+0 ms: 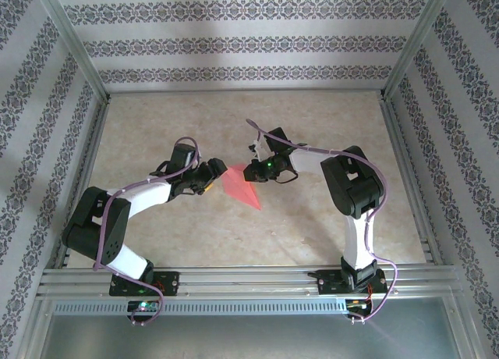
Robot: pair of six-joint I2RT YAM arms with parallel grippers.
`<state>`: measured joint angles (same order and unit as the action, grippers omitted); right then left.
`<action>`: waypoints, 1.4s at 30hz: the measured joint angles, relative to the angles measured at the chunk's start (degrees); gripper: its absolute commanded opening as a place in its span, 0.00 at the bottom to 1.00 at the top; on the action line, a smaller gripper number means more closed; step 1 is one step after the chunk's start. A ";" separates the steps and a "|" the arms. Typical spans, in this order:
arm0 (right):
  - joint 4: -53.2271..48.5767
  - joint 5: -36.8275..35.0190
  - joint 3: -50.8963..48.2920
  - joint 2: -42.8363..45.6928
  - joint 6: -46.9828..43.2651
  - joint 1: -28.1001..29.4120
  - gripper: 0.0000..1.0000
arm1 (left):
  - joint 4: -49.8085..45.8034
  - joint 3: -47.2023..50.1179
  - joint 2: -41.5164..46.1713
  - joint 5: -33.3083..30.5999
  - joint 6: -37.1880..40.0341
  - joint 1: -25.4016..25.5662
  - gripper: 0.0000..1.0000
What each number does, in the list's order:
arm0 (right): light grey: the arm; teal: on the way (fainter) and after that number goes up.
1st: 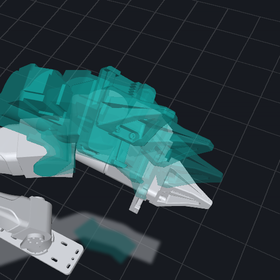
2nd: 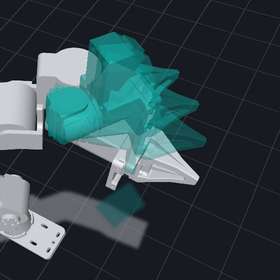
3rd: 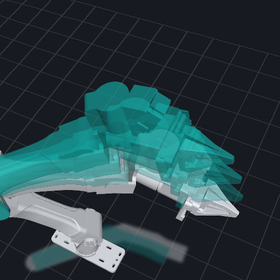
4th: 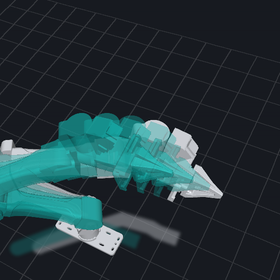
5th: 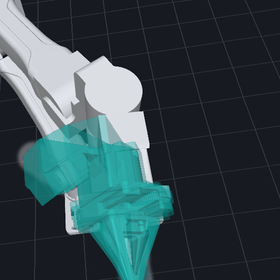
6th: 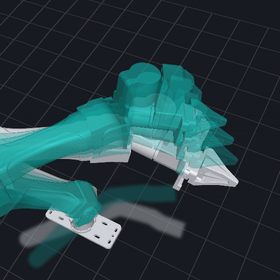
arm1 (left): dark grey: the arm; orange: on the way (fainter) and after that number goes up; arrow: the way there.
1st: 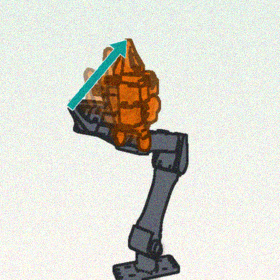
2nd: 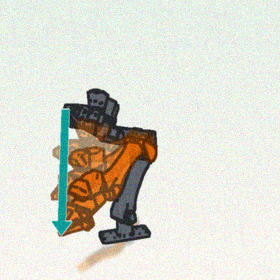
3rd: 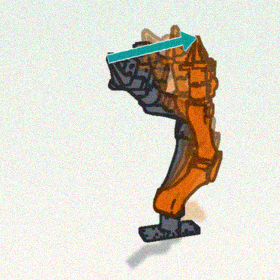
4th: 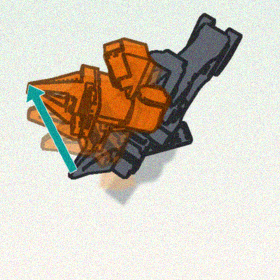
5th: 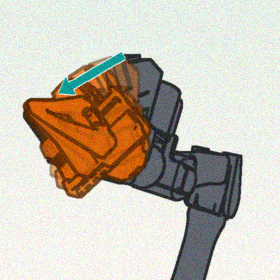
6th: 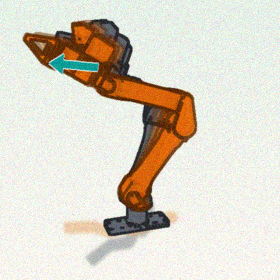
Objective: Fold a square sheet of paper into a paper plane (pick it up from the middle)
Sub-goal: Fourth fold the wing at the center of the table, then pick up the paper from the center of the table, then turn over the paper at the center of the table.
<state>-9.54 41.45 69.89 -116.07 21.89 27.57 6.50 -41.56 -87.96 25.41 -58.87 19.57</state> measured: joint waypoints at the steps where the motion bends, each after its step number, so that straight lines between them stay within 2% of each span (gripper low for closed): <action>1: 0.48 0.50 0.00 0.00 0.22 -0.09 0.07 | 0.98 0.55 0.28 0.50 -0.11 -0.17 0.81; 8: 6.23 5.33 -2.21 4.46 4.68 -1.66 0.06 | 10.93 3.63 1.79 5.35 -1.46 -0.57 0.86; 17: 19.32 9.73 -4.98 13.81 17.38 -4.04 0.07 | 28.15 4.83 2.03 11.47 -5.38 -0.13 0.82; 21: 24.83 11.28 -5.75 14.47 23.32 -4.24 0.07 | 34.23 4.79 1.55 13.57 -6.78 1.11 0.72; 26: 30.25 13.03 -6.78 14.47 29.44 -4.28 0.08 | 42.51 4.72 -1.51 15.39 -9.79 1.81 0.54; 34: 37.13 15.08 -7.82 14.36 36.57 -4.98 0.08 | 48.85 4.68 -3.61 16.63 -12.00 1.81 0.39; 42: 39.30 15.69 -8.20 13.88 38.47 -4.98 0.08 | 49.70 4.68 -3.61 16.63 -12.04 1.81 0.29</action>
<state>29.76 57.14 61.69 -102.19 60.36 22.59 56.21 -36.88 -91.57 42.04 -70.91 21.39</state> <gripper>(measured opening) 0.078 0.298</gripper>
